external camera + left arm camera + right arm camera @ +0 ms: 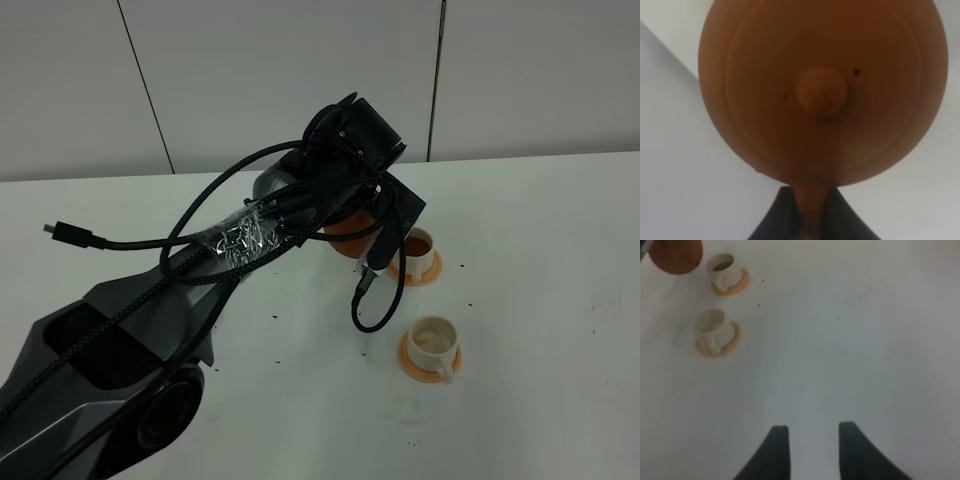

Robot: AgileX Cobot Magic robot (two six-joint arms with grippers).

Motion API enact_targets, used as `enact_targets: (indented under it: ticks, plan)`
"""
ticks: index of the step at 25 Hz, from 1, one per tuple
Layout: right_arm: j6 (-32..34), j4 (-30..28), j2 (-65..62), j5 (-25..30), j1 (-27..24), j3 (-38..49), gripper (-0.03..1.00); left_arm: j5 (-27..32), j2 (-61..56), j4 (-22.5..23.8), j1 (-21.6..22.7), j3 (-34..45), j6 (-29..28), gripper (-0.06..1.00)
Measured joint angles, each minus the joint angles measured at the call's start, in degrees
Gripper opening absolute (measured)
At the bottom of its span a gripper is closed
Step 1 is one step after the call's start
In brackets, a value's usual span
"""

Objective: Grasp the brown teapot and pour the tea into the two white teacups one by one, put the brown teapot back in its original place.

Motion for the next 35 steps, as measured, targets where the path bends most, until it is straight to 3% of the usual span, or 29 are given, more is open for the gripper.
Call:
enact_targets:
  ticks: [6,10,12,22,28,35]
  plan:
    - [-0.1,0.0,0.0,0.0,0.0,0.0,0.24,1.0,-3.6,-1.3,0.7,0.0,-6.7,0.17]
    - [-0.1,0.0,0.0,0.0,0.0,0.0,0.24,5.1,-4.1,-2.8,1.6,0.0,-9.6,0.17]
    - [-0.1,0.0,0.0,0.0,0.0,0.0,0.24,7.6,-4.1,-4.4,2.1,0.0,-11.0,0.17]
    - [0.0,0.2,0.0,0.0,0.0,0.0,0.24,7.8,-4.1,-15.4,4.9,0.0,-23.8,0.17]
    - [0.0,0.2,0.0,0.0,0.0,0.0,0.24,7.8,-4.1,-20.9,6.4,0.0,-26.8,0.17]
    - [-0.1,0.2,0.0,0.0,0.0,0.0,0.24,7.8,-4.1,-22.3,7.4,0.0,-28.5,0.17]
